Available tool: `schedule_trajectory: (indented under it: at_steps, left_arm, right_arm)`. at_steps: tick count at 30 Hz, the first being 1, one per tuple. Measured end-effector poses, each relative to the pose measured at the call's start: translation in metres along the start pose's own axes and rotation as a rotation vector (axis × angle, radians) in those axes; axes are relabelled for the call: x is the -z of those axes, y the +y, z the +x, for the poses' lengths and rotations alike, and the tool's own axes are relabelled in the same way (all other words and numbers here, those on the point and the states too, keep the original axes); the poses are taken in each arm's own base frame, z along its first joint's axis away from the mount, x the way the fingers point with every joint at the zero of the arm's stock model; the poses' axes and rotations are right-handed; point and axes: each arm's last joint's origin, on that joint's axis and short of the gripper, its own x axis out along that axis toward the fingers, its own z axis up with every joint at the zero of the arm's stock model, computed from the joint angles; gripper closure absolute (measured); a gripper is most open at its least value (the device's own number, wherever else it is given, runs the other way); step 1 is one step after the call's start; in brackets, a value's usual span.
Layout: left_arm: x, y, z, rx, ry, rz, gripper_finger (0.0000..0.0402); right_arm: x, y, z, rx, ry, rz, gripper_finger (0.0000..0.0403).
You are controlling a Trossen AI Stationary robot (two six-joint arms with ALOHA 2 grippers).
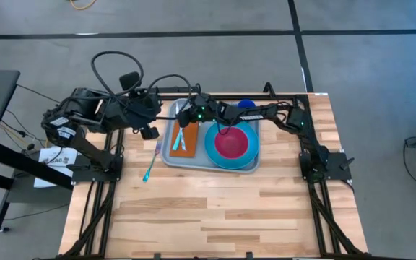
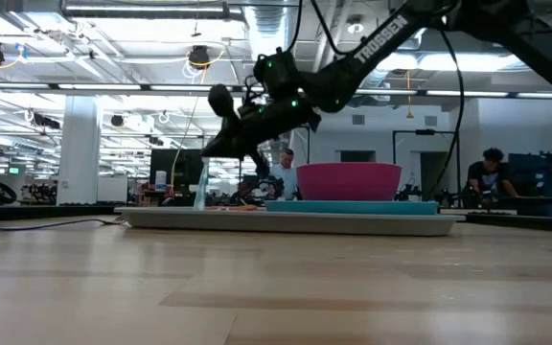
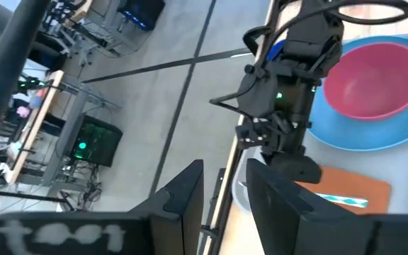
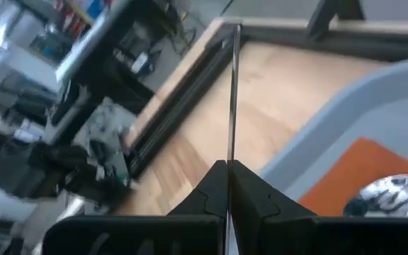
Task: Set up tray
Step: Put the white patterned knife on the brown table napkin to the left of the blue plate
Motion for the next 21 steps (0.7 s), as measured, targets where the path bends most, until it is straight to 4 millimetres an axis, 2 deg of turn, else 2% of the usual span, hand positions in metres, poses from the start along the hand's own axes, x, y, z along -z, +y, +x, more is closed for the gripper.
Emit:
schedule_trajectory:
  at_steps: [5,12,21]
  left_arm:
    - [0.0,0.0,0.0,0.008,-0.001,0.013,0.0303]
    - [0.0,0.0,0.0,0.009,0.0,0.003,0.0303]
    - [0.0,0.0,0.0,0.01,0.0,-0.021,0.0303]
  right_arm:
    - [0.0,0.014,-0.003,0.035,-0.051,-0.016,0.0403]
    - [0.008,0.015,-0.005,0.106,0.014,0.007,0.0403]
    - [0.016,0.024,-0.004,0.207,-0.081,0.054,0.0403]
